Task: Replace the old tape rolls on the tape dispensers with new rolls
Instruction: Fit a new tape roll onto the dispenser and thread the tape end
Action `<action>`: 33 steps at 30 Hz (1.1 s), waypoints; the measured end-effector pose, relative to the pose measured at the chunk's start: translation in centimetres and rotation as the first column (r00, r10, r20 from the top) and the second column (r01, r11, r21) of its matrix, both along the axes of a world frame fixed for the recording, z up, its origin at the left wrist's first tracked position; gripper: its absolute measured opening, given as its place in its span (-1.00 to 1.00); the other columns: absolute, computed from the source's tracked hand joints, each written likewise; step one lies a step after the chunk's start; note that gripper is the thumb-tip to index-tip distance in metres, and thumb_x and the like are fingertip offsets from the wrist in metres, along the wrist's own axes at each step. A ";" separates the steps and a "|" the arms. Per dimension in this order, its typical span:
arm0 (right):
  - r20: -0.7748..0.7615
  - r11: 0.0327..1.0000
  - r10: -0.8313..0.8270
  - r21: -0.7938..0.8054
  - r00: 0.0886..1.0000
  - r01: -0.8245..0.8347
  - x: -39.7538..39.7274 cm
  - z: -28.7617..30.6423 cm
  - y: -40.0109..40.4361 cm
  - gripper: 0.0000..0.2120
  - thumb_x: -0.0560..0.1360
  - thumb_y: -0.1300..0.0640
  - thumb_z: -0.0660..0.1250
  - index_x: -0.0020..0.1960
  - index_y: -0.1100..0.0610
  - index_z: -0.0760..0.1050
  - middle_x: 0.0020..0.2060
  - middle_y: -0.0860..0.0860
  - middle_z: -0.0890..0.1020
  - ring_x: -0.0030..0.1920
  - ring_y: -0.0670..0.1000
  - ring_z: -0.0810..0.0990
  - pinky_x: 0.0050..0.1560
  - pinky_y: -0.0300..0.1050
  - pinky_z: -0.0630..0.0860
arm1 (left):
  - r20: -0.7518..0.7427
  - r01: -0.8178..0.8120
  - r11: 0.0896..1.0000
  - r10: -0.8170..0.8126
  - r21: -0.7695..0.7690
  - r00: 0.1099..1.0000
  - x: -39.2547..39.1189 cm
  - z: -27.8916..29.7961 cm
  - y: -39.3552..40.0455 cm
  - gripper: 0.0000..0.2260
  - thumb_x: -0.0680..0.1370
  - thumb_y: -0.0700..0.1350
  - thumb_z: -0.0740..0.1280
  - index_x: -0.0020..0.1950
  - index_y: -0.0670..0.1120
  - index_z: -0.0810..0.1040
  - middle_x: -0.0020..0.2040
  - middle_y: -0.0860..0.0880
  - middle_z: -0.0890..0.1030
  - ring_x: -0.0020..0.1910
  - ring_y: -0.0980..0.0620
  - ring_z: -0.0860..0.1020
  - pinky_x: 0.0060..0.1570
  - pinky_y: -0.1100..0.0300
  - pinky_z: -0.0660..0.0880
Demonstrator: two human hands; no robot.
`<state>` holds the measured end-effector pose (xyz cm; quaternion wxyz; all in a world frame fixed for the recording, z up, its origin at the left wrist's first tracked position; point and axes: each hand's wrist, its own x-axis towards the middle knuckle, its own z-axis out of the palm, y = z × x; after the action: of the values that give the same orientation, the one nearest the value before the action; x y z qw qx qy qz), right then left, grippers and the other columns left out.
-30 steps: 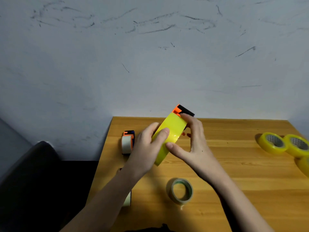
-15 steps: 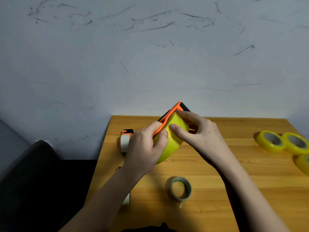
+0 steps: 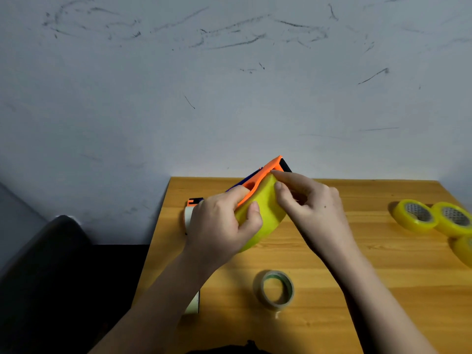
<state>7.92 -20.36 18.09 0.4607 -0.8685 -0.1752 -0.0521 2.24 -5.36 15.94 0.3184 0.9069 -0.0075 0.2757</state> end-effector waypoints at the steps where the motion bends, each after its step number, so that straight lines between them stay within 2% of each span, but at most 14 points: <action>1: -0.016 1.000 0.015 -0.016 1.000 -0.016 -0.1 0.0 -0.1 -0.40 0.26 -0.40 0.14 0.14 -0.14 0.61 -0.16 -0.04 0.71 -0.09 -0.10 0.65 0.02 0.03 0.56 | 0.001 0.005 1.000 -0.005 -0.006 1.000 0.0 0.1 0.0 -0.66 0.46 0.10 0.08 -0.25 -0.13 0.47 -0.46 0.00 0.38 -0.45 -0.02 0.36 -0.45 0.09 0.30; 5: -0.040 0.997 0.053 -0.053 0.998 -0.055 0.0 0.1 -0.2 -0.32 0.19 -0.48 0.24 0.17 -0.13 0.57 -0.11 -0.11 0.70 -0.03 -0.13 0.64 0.04 0.01 0.57 | 0.000 0.007 1.000 -0.007 0.003 1.000 0.0 0.2 0.3 -0.65 0.45 0.10 0.08 -0.24 -0.14 0.48 -0.46 0.02 0.38 -0.45 -0.02 0.37 -0.45 0.09 0.32; 10: -0.030 0.998 0.051 -0.028 0.998 -0.052 0.3 0.0 0.0 -0.38 0.21 -0.43 0.25 0.13 -0.11 0.61 -0.09 -0.16 0.70 -0.01 -0.17 0.64 0.05 -0.01 0.58 | 0.001 0.003 1.000 -0.003 0.025 1.000 0.0 0.3 0.3 -0.66 0.45 0.09 0.08 -0.28 -0.14 0.45 -0.48 0.00 0.36 -0.47 -0.02 0.35 -0.47 0.10 0.30; 12: -0.021 0.999 0.048 0.010 0.999 -0.048 0.3 0.0 0.1 -0.46 0.24 -0.36 0.26 0.10 -0.10 0.62 -0.09 -0.18 0.70 -0.04 -0.21 0.64 0.06 -0.05 0.58 | 0.000 -0.007 0.998 0.007 0.056 1.000 0.0 0.4 0.2 -0.67 0.44 0.09 0.09 -0.29 -0.13 0.44 -0.48 -0.01 0.36 -0.48 -0.03 0.35 -0.47 0.11 0.28; 15: 0.003 0.995 0.024 0.092 1.000 -0.024 0.5 0.0 -0.1 -0.65 0.35 -0.15 0.27 0.03 -0.06 0.65 -0.21 -0.25 0.68 -0.14 -0.30 0.63 0.00 -0.15 0.58 | -0.011 0.003 0.996 -0.002 0.085 1.000 0.0 0.5 0.1 -0.66 0.44 0.11 0.09 -0.27 -0.13 0.47 -0.47 -0.04 0.40 -0.46 -0.04 0.38 -0.46 0.08 0.32; 17: 0.001 0.999 0.041 0.034 0.999 -0.041 0.4 0.2 -0.2 -0.57 0.35 -0.23 0.19 0.07 -0.07 0.64 -0.33 -0.29 0.62 -0.22 -0.33 0.57 -0.09 -0.23 0.50 | -0.035 0.023 1.000 -0.023 0.014 0.999 0.2 0.6 0.3 -0.64 0.44 0.13 0.08 -0.24 -0.12 0.49 -0.45 -0.06 0.43 -0.43 -0.07 0.41 -0.43 0.04 0.36; 18: -0.021 0.998 0.055 0.005 0.998 -0.055 0.4 0.3 -0.2 -0.49 0.32 -0.31 0.15 0.09 -0.10 0.63 -0.31 -0.27 0.62 -0.20 -0.31 0.56 -0.08 -0.20 0.49 | -0.045 0.027 1.000 -0.028 -0.014 0.999 0.3 0.6 0.5 -0.63 0.43 0.14 0.07 -0.23 -0.11 0.49 -0.45 -0.06 0.43 -0.42 -0.08 0.42 -0.42 0.03 0.37; 20: -0.077 0.997 0.082 -0.008 0.994 -0.083 0.5 0.3 -0.3 -0.39 0.24 -0.42 0.18 0.13 -0.12 0.60 -0.15 -0.21 0.68 -0.06 -0.25 0.61 0.05 -0.10 0.53 | -0.051 0.021 0.999 -0.023 -0.025 0.998 0.5 0.5 0.6 -0.63 0.42 0.15 0.06 -0.25 -0.10 0.47 -0.46 -0.04 0.39 -0.41 -0.08 0.41 -0.41 0.03 0.35; 24: -0.105 0.994 0.105 -0.032 0.989 -0.108 0.7 0.0 -0.1 -0.33 0.18 -0.43 0.27 0.18 -0.12 0.58 -0.06 -0.19 0.69 -0.01 -0.20 0.63 0.10 -0.01 0.56 | -0.063 0.021 0.999 -0.022 -0.028 0.998 0.5 0.2 0.8 -0.62 0.42 0.16 0.05 -0.25 -0.11 0.48 -0.46 -0.03 0.40 -0.41 -0.07 0.41 -0.41 0.00 0.37; 28: -0.123 0.991 0.135 0.002 0.983 -0.136 1.1 -0.1 -0.1 -0.48 0.25 -0.33 0.35 0.13 -0.12 0.60 -0.08 -0.23 0.69 -0.04 -0.24 0.64 0.07 -0.03 0.58 | -0.070 0.025 0.999 -0.026 -0.020 0.997 0.6 0.0 1.1 -0.61 0.43 0.17 0.05 -0.24 -0.10 0.47 -0.44 -0.04 0.43 -0.40 -0.07 0.42 -0.40 0.02 0.38; 31: -0.091 0.990 0.143 0.023 0.986 -0.141 1.4 -0.7 0.1 -0.76 0.41 -0.06 0.42 0.07 -0.10 0.63 -0.13 -0.24 0.69 -0.07 -0.26 0.64 0.01 -0.17 0.55 | -0.080 0.028 0.999 -0.029 -0.015 0.996 0.6 -0.1 1.1 -0.60 0.42 0.17 0.04 -0.24 -0.12 0.48 -0.43 -0.06 0.45 -0.39 -0.07 0.43 -0.39 0.00 0.38; 33: -0.060 0.993 0.107 0.049 0.992 -0.104 1.5 -0.8 0.1 -0.80 0.44 0.10 0.36 0.03 -0.07 0.65 -0.17 -0.24 0.68 -0.10 -0.31 0.62 -0.05 -0.30 0.50 | -0.086 0.036 0.999 -0.034 0.021 0.996 0.5 -0.2 1.1 -0.59 0.42 0.18 0.04 -0.24 -0.13 0.48 -0.43 -0.08 0.44 -0.39 -0.09 0.42 -0.39 0.00 0.38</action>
<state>9.46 -20.26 17.25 0.4876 -0.8486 -0.2050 -0.0043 2.72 -4.24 15.75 0.3130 0.9212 -0.0126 0.2309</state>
